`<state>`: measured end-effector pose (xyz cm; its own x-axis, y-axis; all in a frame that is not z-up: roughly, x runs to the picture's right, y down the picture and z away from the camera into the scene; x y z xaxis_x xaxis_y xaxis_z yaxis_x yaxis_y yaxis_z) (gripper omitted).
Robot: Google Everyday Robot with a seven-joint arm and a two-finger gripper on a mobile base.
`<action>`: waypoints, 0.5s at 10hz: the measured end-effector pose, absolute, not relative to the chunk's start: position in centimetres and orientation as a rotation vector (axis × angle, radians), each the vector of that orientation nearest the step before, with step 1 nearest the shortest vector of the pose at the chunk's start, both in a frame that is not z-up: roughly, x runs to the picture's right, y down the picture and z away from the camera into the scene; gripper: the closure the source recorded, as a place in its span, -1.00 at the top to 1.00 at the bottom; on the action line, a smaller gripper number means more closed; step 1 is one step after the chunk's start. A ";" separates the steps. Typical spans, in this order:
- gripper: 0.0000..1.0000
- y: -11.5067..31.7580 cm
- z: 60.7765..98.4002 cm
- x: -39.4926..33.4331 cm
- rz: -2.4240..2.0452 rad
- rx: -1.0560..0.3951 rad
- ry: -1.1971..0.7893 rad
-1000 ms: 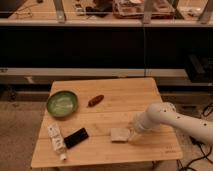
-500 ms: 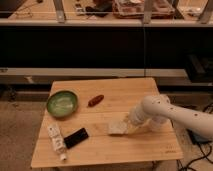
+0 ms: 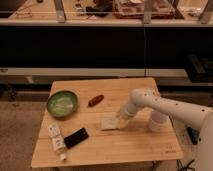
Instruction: Wipe the white sponge on the table
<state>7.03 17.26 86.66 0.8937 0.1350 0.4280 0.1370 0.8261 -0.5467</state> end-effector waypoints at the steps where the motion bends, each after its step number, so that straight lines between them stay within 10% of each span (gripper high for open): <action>1: -0.90 17.1 86.7 5.7 -0.025 -0.609 -0.499; 5: -0.90 19.5 85.3 2.5 -0.148 -0.645 -0.554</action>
<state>2.49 19.48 85.30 0.8455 0.0376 0.5326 0.2982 0.7942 -0.5295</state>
